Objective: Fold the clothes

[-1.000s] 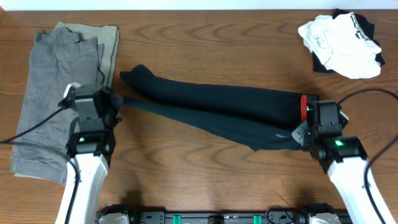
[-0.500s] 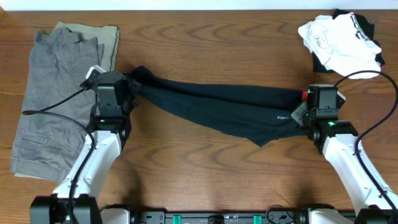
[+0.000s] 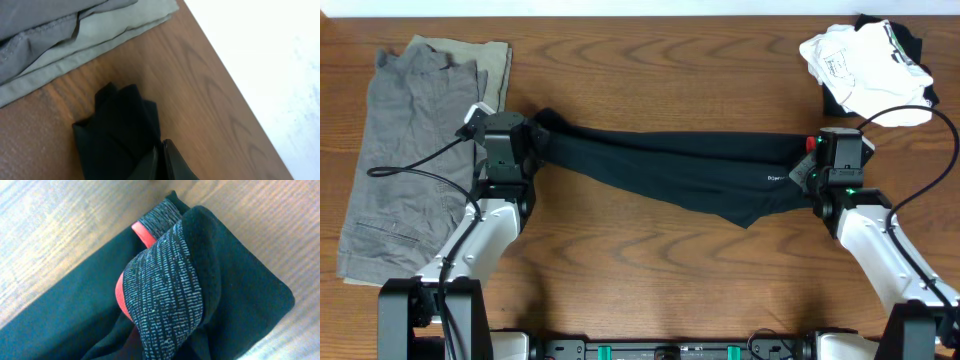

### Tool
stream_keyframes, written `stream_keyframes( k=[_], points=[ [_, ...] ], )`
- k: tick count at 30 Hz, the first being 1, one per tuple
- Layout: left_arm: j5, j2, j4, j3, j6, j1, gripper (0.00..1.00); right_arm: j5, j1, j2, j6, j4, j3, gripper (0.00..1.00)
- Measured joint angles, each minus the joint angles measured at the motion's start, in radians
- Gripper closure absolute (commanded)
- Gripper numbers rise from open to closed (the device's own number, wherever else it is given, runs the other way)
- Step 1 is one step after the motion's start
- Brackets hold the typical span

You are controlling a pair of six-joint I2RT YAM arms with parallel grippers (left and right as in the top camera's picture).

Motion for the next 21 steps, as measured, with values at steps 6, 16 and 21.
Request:
stream_keyframes(
  k=[6,16,21],
  points=[
    [-0.021,0.000,0.039,0.000,0.000,0.000,0.94,-0.001,0.000,0.087,-0.004,0.114,0.000,0.99],
    [-0.073,0.038,0.153,0.000,0.008,0.000,0.02,-0.004,0.000,0.190,-0.023,0.374,0.000,0.01],
    [-0.078,0.065,0.163,0.000,0.047,0.000,0.02,-0.037,0.000,0.188,-0.092,0.405,0.010,0.01]
  ],
)
